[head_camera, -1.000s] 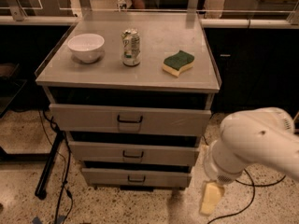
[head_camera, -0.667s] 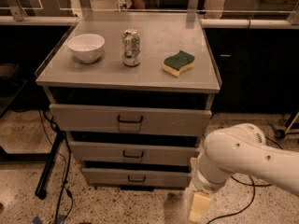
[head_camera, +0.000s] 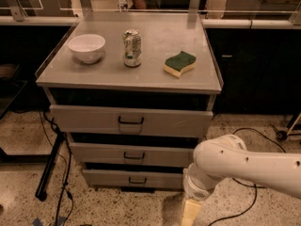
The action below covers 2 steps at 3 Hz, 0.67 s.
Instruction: Open bottom drawer
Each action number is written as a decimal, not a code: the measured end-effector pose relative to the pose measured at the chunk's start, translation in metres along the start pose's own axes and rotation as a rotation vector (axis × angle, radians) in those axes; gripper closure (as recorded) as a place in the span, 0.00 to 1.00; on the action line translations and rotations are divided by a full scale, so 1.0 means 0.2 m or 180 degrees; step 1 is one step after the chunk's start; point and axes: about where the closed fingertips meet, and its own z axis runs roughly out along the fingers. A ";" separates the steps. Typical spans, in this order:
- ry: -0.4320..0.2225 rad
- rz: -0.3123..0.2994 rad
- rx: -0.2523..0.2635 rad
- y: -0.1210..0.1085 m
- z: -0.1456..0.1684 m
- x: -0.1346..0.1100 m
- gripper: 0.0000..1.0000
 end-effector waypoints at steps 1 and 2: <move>-0.0055 0.0179 -0.0030 0.02 0.19 0.04 0.00; -0.0292 0.0313 -0.0060 -0.07 0.44 0.04 0.00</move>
Offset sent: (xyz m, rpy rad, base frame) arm 0.0340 0.0115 -0.1217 0.1546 -0.0006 -0.1250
